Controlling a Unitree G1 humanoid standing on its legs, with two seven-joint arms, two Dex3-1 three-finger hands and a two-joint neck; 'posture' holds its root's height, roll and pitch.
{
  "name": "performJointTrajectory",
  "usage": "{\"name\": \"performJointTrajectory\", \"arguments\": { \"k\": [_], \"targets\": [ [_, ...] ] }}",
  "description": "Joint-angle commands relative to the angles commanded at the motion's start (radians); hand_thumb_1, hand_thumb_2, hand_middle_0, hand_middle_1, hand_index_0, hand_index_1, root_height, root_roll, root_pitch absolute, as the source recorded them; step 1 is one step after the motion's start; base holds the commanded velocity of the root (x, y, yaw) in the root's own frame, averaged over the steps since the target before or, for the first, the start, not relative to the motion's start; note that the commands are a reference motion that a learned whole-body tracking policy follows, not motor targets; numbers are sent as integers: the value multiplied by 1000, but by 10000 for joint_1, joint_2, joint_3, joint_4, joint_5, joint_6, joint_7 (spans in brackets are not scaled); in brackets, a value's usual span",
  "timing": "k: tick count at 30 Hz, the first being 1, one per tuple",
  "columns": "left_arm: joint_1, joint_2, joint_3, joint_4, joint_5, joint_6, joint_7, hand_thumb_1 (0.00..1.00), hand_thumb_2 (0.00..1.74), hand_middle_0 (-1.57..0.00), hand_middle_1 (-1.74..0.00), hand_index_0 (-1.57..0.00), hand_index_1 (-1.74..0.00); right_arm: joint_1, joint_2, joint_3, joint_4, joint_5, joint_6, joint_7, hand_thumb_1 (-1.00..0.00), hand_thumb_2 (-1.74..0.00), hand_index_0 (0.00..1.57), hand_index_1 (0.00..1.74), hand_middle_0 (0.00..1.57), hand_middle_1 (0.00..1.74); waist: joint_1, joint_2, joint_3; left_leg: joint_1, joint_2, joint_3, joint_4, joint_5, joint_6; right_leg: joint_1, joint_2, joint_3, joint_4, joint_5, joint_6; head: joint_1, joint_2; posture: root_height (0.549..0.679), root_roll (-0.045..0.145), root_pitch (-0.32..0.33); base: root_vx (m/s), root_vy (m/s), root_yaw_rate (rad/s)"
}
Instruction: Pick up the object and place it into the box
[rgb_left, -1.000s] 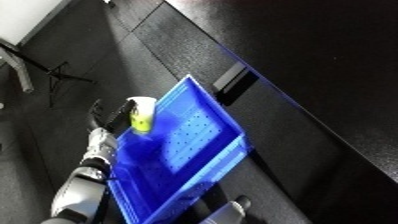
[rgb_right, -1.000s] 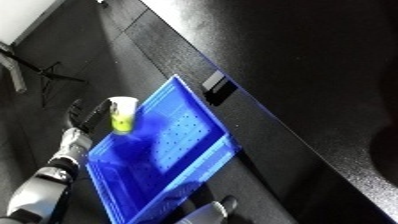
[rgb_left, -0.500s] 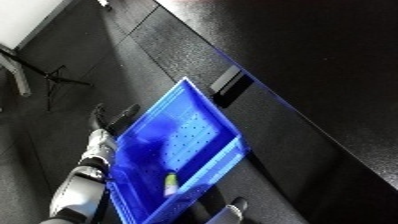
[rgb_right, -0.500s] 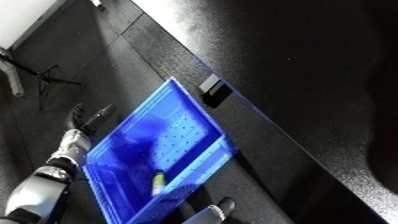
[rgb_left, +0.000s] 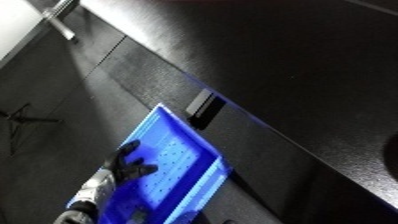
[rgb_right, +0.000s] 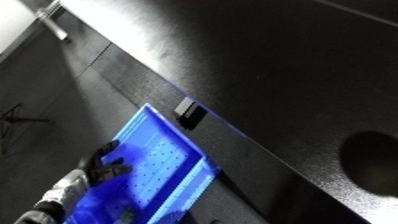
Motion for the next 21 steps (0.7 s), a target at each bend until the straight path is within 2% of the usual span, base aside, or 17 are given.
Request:
{"name": "performJointTrajectory", "arguments": {
  "k": [4, 7, 10, 12, 13, 15, 17, 18, 19, 21],
  "targets": [
    [102, -270, -542, -331, 521, 7, -484, 0, 0, 0, 0, 0, 0, -125, -72, -51, -57, -146, 46, -40, 0, 0, 0, 0, 0, 0, -91, 129, 0, 73, 46, 94, -99, 2, -28, -90, -20, 85, -17, 83, 31, 1514, 365, 624, 33, -37, -22, 35, -133],
    [134, -462, -891, -661, 765, 35, -643, 0, 0, 0, 0, 0, 0, -236, -124, -97, -128, -192, 105, -76, 0, 0, 0, 0, 0, 0, -157, 208, 0, 129, 91, 170, -253, 53, -65, -168, -26, 150, -60, 162, 52, 2985, 569, 624, 31, -32, -28, 24, -101],
    [140, -672, -1163, -894, 962, 6, -617, 0, 0, 0, 0, 0, 0, -370, -179, -169, -120, -256, 180, -66, 0, 0, 0, 0, 0, 0, -222, 264, -7, 167, 120, 224, -335, 68, -94, -244, -19, 238, -161, 291, 88, 4462, 754, 625, 29, -28, -26, 26, -113],
    [175, -833, -1312, -1016, 1086, -37, -536, 0, 0, 0, 0, 0, 0, -460, -213, -208, -94, -341, 235, -48, 0, 0, 0, 0, 0, 0, -276, 290, -29, 156, 126, 253, -281, 13, -89, -314, 3, 311, -220, 379, 106, 5419, 780, 625, 28, -25, -23, 37, -156],
    [269, -1007, -1440, -1113, 1154, -91, -411, 0, 0, 0, 0, 0, 0, -536, -251, -223, -82, -464, 295, -28, 0, 0, 0, 0, 0, 0, -344, 308, -65, 128, 130, 287, -174, -76, -66, -378, 41, 380, -255, 439, 103, 6215, 766, 626, 28, -23, -13, 54, -209],
    [393, -1162, -1519, -1192, 1204, -150, -305, 0, 0, 0, 0, 0, 0, -589, -288, -241, -75, -614, 348, 13, 0, 0, 0, 0, 0, 0, -409, 320, -98, 110, 142, 328, -55, -167, -27, -430, 77, 430, -235, 463, 85, 6771, 724, 625, 28, -22, -4, 57, -221],
    [496, -1279, -1571, -1264, 1215, -189, -209, 0, 0, 0, 0, 0, 0, -627, -317, -270, -52, -767, 376, 79, 0, 0, 0, 0, 0, 0, -459, 329, -121, 95, 159, 371, 73, -259, 25, -479, 102, 466, -160, 459, 65, 7229, 690, 624, 27, -23, 1, 48, -206],
    [496, -1279, -1571, -1264, 1215, -189, -209, 0, 0, 0, 0, 0, 0, -627, -317, -270, -52, -767, 376, 79, 0, 0, 0, 0, 0, 0, -459, 329, -121, 95, 159, 371, 73, -259, 25, -479, 102, 466, -160, 459, 65, 7229, 690, 624, 27, -23, 1, 43, -194],
    [554, -1351, -1614, -1332, 1211, -201, -137, 0, 0, 0, 0, 0, 0, -658, -336, -295, -6, -874, 366, 149, 0, 0, 0, 0, 0, 0, -490, 343, -142, 76, 175, 409, 197, -343, 73, -527, 117, 492, -62, 443, 55, 7582, 648, 623, 27, -24, 1, 31, -152],
    [588, -1396, -1651, -1369, 1214, -184, -80, 0, 0, 0, 0, 0, 0, -675, -345, -317, 45, -955, 336, 215, 0, 0, 0, 0, 0, 0, -511, 355, -167, 63, 181, 437, 299, -415, 108, -555, 127, 514, 16, 429, 52, 7917, 592, 622, 27, -25, 8, 22, -117]
  ]
}}
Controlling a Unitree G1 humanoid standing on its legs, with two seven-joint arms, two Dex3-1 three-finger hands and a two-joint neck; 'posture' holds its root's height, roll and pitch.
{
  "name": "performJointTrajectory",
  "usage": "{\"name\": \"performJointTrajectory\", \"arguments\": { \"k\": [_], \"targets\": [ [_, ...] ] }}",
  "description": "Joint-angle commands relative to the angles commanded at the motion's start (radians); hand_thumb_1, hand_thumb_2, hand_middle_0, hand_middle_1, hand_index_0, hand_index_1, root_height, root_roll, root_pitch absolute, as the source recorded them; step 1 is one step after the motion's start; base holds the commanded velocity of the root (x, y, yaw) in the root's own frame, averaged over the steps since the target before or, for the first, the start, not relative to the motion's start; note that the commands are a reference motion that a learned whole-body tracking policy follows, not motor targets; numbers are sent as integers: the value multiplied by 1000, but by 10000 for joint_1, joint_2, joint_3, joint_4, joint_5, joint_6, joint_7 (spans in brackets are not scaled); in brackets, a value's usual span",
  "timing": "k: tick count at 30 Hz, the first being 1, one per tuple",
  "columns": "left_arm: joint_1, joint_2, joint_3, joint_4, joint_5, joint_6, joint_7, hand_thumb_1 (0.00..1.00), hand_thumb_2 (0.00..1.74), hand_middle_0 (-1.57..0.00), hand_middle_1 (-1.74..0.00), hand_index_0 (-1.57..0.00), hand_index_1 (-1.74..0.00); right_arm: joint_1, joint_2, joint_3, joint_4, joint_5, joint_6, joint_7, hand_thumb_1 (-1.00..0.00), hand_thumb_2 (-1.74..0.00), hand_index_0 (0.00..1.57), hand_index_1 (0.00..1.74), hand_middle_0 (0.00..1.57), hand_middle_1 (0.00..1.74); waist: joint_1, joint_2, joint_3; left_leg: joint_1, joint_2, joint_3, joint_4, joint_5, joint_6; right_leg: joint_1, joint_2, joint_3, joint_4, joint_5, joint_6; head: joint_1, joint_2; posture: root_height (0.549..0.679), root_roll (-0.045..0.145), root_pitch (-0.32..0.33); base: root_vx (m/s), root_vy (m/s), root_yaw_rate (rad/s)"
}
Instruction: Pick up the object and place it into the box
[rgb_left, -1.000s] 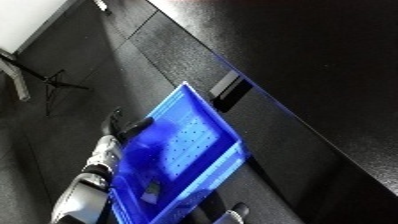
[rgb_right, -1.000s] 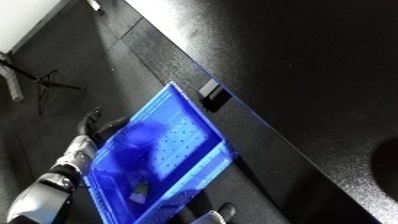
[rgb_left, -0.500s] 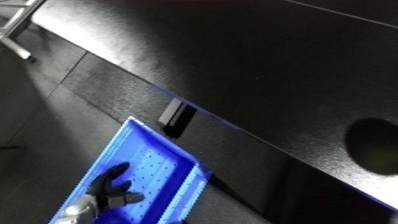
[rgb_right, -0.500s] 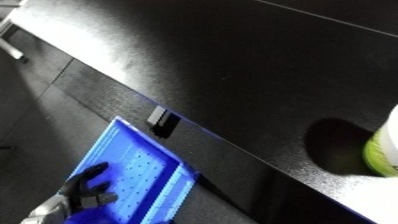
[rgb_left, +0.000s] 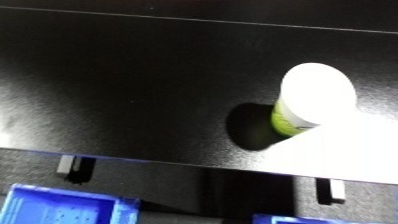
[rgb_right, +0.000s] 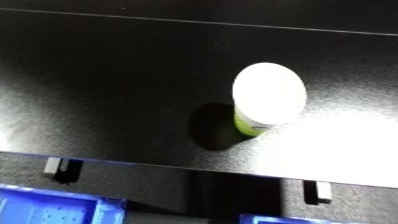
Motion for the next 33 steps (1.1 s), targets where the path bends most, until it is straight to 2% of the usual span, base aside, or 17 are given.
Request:
{"name": "performJointTrajectory", "arguments": {
  "k": [4, 11, 12, 13, 14, 16, 18, 23, 24, 25, 26, 27, 28, 33],
  "targets": [
    [74, -97, -59, 33, -26, 56, 95, 0, 0, 0, 0, 0, 0, -44, -13, -45, 52, -161, -11, 95, 0, 0, 0, 0, 0, 0, -46, 35, -62, 36, 11, 39, 73, -81, 35, -5, 23, 38, 73, -21, -11, 515, -101, 622, 28, -28, 19, 22, -81],
    [156, -217, -110, 145, -86, 118, 94, 0, 0, 0, 0, 0, 0, -162, -54, -50, 116, -394, -63, 164, 0, 0, 0, 0, 0, 0, -70, 116, -107, 112, 3, 89, -9, -83, 43, -6, 47, 80, 78, -30, -47, 1002, -572, 622, 31, -28, 1, 20, -28],
    [155, -232, -116, 162, -86, 122, 97, 0, 0, 0, 0, 0, 0, -184, -67, -40, 102, -400, -51, 176, 0, 0, 0, 0, 0, 0, -72, 123, -110, 122, 0, 94, -22, -81, 40, -2, 48, 84, 71, -29, -50, 1056, -844, 622, 32, -27, -9, 15, -4],
    [136, -261, -146, 197, -89, 129, 114, 0, 0, 0, 0, 0, 0, -258, -98, -16, 88, -386, -5, 219, 0, 0, 0, 0, 0, 0, -73, 131, -120, 136, -7, 101, -47, -74, 31, 9, 47, 87, 49, -22, -53, 1118, -1476, 623, 33, -26, -20, 17, -5],
    [122, -286, -174, 221, -93, 116, 133, 0, 0, 0, 0, 0, 0, -310, -110, -7, 100, -375, 19, 253, 0, 0, 0, 0, 0, 0, -72, 134, -123, 144, -10, 102, -60, -72, 22, 21, 43, 84, 30, -16, -53, 1130, -1832, 623, 33, -26, -20, 20, -6],
    [102, -349, -242, 273, -119, 72, 171, 0, 0, 0, 0, 0, 0, -403, -119, 1, 155, -364, 44, 360, 0, 0, 0, 0, 0, 0, -72, 141, -121, 171, -20, 92, -73, -77, 6, 58, 26, 78, -1, -6, -54, 1142, -2301, 624, 35, -28, -12, 22, 0],
    [104, -413, -305, 311, -136, 26, 194, 0, 0, 0, 0, 0, 0, -437, -111, 11, 215, -372, 39, 533, 0, 0, 0, 0, 0, 0, -74, 152, -109, 220, -37, 73, -69, -101, 3, 107, 4, 78, -17, -7, -55, 1110, -2499, 624, 36, -32, 14, 22, 7],
    [150, -467, -331, 344, -27, -12, 192, 0, 0, 0, 0, 0, 0, -420, -127, 125, 182, -403, 162, 1299, 0, 0, 0, 0, 0, 0, -68, 171, -105, 332, -65, 55, -101, -140, 21, 173, -44, 86, -21, -39, -49, 1089, -2597, 624, 40, -38, 23, 10, -2],
    [150, -467, -331, 344, -27, -12, 192, 0, 0, 0, 0, 0, 0, -420, -127, 125, 182, -403, 162, 1299, 0, 0, 0, 0, 0, 0, -68, 171, -105, 332, -65, 55, -101, -140, 21, 173, -44, 86, -21, -39, -49, 1089, -2597, 624, 40, -38, 19, 2, -12],
    [178, -447, -302, 333, -7, -6, 179, 0, 0, 0, 0, 0, 0, -406, -160, 166, 93, -361, 268, 1558, 0, 0, 0, 0, 0, 0, -65, 164, -115, 340, -62, 59, -111, -140, 18, 182, -50, 81, -28, -46, -50, 1066, -2592, 624, 40, -38, 14, -2, -16],
    [256, -384, -224, 256, 23, 35, 179, 0, 0, 0, 0, 0, 0, -353, -275, 269, -260, -271, 632, 2212, 0, 0, 0, 0, 0, 0, -66, 131, -126, 337, -49, 65, -125, -134, 6, 194, -52, 71, -46, -57, -55, 988, -2511, 625, 40, -36, 6, -16, -21],
    [256, -384, -224, 256, 23, 35, 179, 0, 0, 0, 0, 0, 0, -353, -275, 269, -260, -271, 632, 2212, 0, 0, 0, 0, 0, 0, -66, 131, -126, 337, -49, 65, -125, -134, 6, 194, -52, 71, -46, -57, -55, 988, -2511, 625, 40, -36, 6, -16, -21],
    [299, -346, -187, 196, 39, 62, 195, 0, 0, 0, 0, 0, 0, -304, -349, 330, -519, -214, 879, 2565, 0, 0, 0, 0, 0, 0, -72, 105, -124, 328, -39, 68, -128, -128, 0, 195, -51, 66, -53, -60, -57, 945, -2468, 625, 40, -35, -1, -22, -20],
    [606, -33, 2, -131, 21, 138, 211, 0, 0, 0, 0, 0, 0, 316, -859, 631, -2601, 143, 2572, 4363, 0, 0, 0, 0, 0, 0, -147, -88, -93, 255, 40, 64, -154, -83, -20, 179, -35, 20, -99, -62, -47, 642, -2274, 625, 36, -28, -13, -39, -42]
  ]
}}
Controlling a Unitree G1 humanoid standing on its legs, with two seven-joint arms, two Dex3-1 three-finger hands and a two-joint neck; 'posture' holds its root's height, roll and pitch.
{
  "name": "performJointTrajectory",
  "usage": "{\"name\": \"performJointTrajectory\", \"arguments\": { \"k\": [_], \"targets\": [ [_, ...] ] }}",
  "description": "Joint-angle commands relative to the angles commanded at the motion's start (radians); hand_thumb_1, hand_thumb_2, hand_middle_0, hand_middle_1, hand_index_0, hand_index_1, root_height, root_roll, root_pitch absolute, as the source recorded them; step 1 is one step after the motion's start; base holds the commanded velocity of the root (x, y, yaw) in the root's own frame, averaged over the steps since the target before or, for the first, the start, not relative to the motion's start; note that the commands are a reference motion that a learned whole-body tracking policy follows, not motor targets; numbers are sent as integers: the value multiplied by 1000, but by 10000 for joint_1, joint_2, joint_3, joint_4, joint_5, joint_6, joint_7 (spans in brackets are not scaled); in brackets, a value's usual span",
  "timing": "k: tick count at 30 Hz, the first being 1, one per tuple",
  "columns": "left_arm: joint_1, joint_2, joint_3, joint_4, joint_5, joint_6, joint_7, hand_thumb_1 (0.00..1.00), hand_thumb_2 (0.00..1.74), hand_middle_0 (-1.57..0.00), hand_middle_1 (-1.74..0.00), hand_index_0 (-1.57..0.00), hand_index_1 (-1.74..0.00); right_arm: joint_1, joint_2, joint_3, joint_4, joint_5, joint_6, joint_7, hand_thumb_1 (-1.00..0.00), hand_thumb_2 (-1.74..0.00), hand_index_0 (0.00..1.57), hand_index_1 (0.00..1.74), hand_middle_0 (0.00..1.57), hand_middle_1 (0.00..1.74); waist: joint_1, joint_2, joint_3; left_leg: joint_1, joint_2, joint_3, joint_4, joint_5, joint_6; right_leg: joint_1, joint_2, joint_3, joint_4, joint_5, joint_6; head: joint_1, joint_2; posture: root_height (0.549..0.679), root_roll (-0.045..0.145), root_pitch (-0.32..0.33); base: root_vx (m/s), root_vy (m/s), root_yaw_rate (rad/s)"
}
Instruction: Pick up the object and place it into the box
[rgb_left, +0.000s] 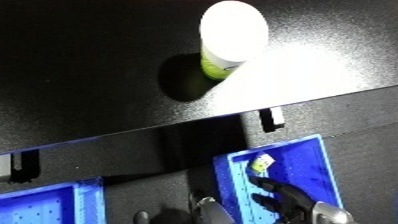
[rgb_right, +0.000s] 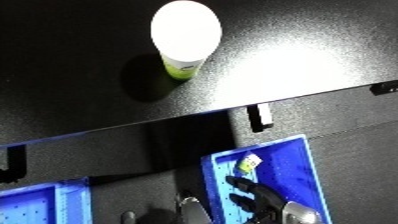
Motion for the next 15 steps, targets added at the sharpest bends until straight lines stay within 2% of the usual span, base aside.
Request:
{"name": "performJointTrajectory", "arguments": {
  "k": [6, 9, 10, 11, 13, 14, 15],
  "targets": [
    [342, 341, 188, -114, -67, -47, -144, 0, 0, 0, 0, 0, 0, 811, -773, -117, -2919, 594, 1605, 1861, 0, 0, 0, 0, 0, 0, -131, -287, -51, -85, 130, 19, 18, 29, -67, -48, -24, -92, 36, -26, 30, -594, 206, 625, 31, -21, -3, -40, -67],
    [493, 465, 241, -114, -123, -97, -172, 0, 0, 0, 0, 0, 0, 1142, -1149, -318, -4622, 1019, 2133, 2756, 0, 0, 0, 0, 0, 0, -219, -417, -99, -118, 200, 55, 16, 42, -127, -84, -22, -107, 45, -34, 45, -864, 334, 624, 30, -17, 3, -30, -64],
    [543, 534, 238, -34, -179, -140, -211, 0, 0, 0, 0, 0, 0, 1245, -1382, -506, -5683, 1464, 2299, 3310, 0, 0, 0, 0, 0, 0, -272, -483, -141, -147, 254, 81, 26, 42, -170, -111, -24, -110, 52, -41, 64, -982, 409, 624, 29, -14, 11, -23, -61],
    [543, 534, 238, -34, -179, -140, -211, 0, 0, 0, 0, 0, 0, 1245, -1382, -506, -5683, 1464, 2299, 3310, 0, 0, 0, 0, 0, 0, -272, -483, -141, -147, 254, 81, 26, 42, -170, -111, -24, -110, 52, -41, 64, -982, 409, 624, 29, -14, 11, -23, -61],
    [557, 569, 207, 85, -220, -178, -245, 0, 0, 0, 0, 0, 0, 1230, -1546, -749, -6653, 2064, 2214, 3701, 0, 0, 0, 0, 0, 0, -318, -530, -196, -175, 311, 106, 40, 34, -213, -131, -27, -107, 50, -47, 91, -1087, 471, 624, 28, -12, 18, -19, -53],
    [558, 570, 194, 146, -224, -196, -258, 0, 0, 0, 0, 0, 0, 1188, -1590, -892, -7082, 2408, 2108, 3803, 0, 0, 0, 0, 0, 0, -337, -545, -225, -184, 335, 118, 44, 27, -232, -135, -26, -104, 43, -49, 102, -1112, 495, 624, 28, -11, 21, -13, -38],
    [552, 537, 183, 289, -211, -233, -280, 0, 0, 0, 0, 0, 0, 1015, -1606, -1243, -7835, 3150, 1782, 3986, 0, 0, 0, 0, 0, 0, -379, -563, -290, -205, 375, 137, 62, 3, -262, -146, -19, -92, 35, -57, 118, -1137, 554, 624, 29, -9, 21, -4, -30]
  ]
}}
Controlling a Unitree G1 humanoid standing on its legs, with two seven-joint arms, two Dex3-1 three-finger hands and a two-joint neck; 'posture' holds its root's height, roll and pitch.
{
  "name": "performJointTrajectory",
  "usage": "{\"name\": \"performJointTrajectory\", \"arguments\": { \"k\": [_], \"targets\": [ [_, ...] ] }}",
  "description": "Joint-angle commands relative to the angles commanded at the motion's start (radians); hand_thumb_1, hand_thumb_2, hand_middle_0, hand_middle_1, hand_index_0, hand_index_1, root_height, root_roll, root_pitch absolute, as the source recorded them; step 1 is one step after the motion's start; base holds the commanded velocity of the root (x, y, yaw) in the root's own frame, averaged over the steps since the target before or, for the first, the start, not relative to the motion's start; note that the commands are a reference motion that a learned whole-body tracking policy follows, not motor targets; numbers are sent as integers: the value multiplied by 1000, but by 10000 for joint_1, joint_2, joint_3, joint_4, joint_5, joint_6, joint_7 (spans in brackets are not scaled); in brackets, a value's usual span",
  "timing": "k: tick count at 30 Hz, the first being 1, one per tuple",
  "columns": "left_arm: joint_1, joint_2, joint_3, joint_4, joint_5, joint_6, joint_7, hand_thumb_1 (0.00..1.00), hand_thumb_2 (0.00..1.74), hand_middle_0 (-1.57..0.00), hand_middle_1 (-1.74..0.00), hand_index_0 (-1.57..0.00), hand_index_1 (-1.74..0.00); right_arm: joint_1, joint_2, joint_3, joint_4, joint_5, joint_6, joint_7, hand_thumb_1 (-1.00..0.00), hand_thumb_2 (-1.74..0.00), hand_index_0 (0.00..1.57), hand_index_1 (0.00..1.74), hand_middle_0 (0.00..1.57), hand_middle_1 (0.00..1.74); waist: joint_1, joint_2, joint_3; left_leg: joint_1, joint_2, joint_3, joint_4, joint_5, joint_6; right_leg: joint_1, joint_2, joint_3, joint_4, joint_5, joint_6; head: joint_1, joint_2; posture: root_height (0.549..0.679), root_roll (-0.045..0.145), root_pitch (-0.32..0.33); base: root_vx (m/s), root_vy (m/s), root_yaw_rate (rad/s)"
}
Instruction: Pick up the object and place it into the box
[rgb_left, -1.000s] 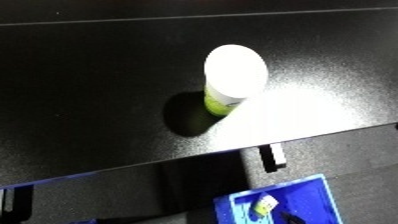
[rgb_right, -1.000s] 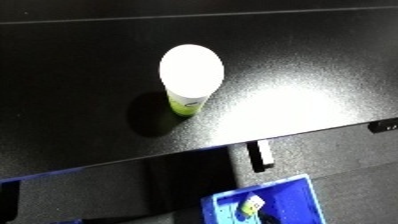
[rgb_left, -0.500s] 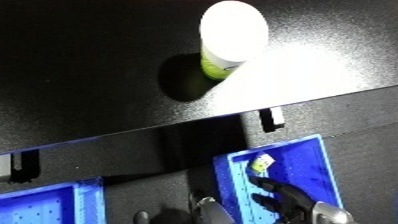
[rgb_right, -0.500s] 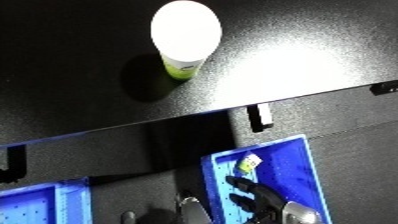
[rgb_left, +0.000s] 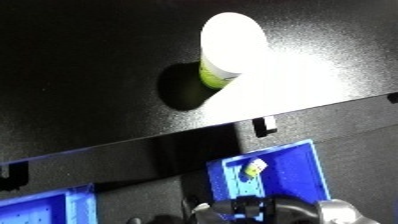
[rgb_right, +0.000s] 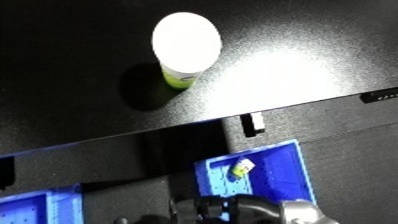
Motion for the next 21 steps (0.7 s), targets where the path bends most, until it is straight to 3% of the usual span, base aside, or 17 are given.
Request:
{"name": "performJointTrajectory", "arguments": {
  "k": [2, 4, 9, 11, 14, 18, 19, 20, 21],
  "targets": [
    [-6, -29, -1, 76, 16, -25, -14, 0, 0, 0, 0, 0, 0, -107, 14, -167, -295, 370, -178, 38, 0, 0, 0, 0, 0, 0, -16, 0, -28, -6, 13, 6, 8, -16, -9, -4, 3, 7, 1, -9, 4, 13, 10, 624, 29, -8, 18, 1, -21],
    [-24, -155, -1, 287, 86, -95, -38, 0, 0, 0, 0, 0, 0, -512, 132, -614, -1076, 1501, -911, -30, 0, 0, 0, 0, 0, 0, -51, 20, -96, -28, 43, 22, 56, -75, -29, -13, 14, 25, 24, -42, 12, 63, 93, 624, 30, -6, 19, 5, -10],
    [-32, -414, 45, 517, 236, -102, -63, 0, 0, 0, 0, 0, 0, -1350, 672, -1491, -2163, 3344, -2309, -1177, 0, 0, 0, 0, 0, 0, -116, 132, -178, -62, 37, 46, 202, -193, -25, -10, 26, 59, 100, -94, -4, 214, 336, 624, 33, -9, 35, 12, 5],
    [-20, -532, 84, 573, 350, -96, -92, 0, 0, 0, 0, 0, 0, -1739, 993, -1952, -2412, 3768, -2930, -1790, 0, 0, 0, 0, 0, 0, -134, 195, -204, -73, 13, 56, 252, -231, -16, -15, 28, 74, 130, -104, -23, 354, 416, 624, 36, -10, 35, 14, 38],
    [-13, -673, 106, 535, 480, -16, -97, 0, 0, 0, 0, 0, 0, -2287, 1359, -2627, -2549, 3612, -3864, -2869, 0, 0, 0, 0, 0, 0, -138, 283, -213, -82, -22, 92, 277, -249, -20, -13, 41, 94, 123, -88, -53, 503, 403, 624, 39, -10, 20, 22, 22],
    [29, -797, 58, 503, 458, 13, -111, 0, 0, 0, 0, 0, 0, -2704, 1349, -3222, -2310, 2698, -4936, -4222, 0, 0, 0, 0, 0, 0, -156, 374, -198, -41, -68, 141, 225, -229, -23, 31, 65, 136, 45, -46, -85, 471, 413, 625, 43, -14, 28, 39, -19],
    [29, -797, 58, 503, 458, 13, -111, 0, 0, 0, 0, 0, 0, -2704, 1349, -3222, -2310, 2698, -4936, -4222, 0, 0, 0, 0, 0, 0, -156, 374, -198, -41, -68, 141, 225, -229, -23, 31, 65, 136, 45, -46, -85, 471, 413, 625, 43, -14, 33, 44, -25],
    [48, -868, -14, 493, 376, 3, -66, 0, 0, 0, 0, 0, 0, -2868, 1167, -3386, -2053, 1962, -5548, -5012, 0, 0, 0, 0, 0, 0, -179, 406, -193, 6, -76, 177, 164, -198, -31, 59, 82, 162, -4, -27, -97, 438, 403, 626, 45, -15, 34, 42, -27],
    [52, -903, -52, 482, 335, 8, -29, 0, 0, 0, 0, 0, 0, -2942, 1064, -3430, -1933, 1592, -5816, -5425, 0, 0, 0, 0, 0, 0, -188, 416, -188, 31, -75, 193, 131, -177, -37, 74, 93, 173, -30, -15, -103, 423, 381, 626, 46, -16, 31, 33, -24]
  ]
}}
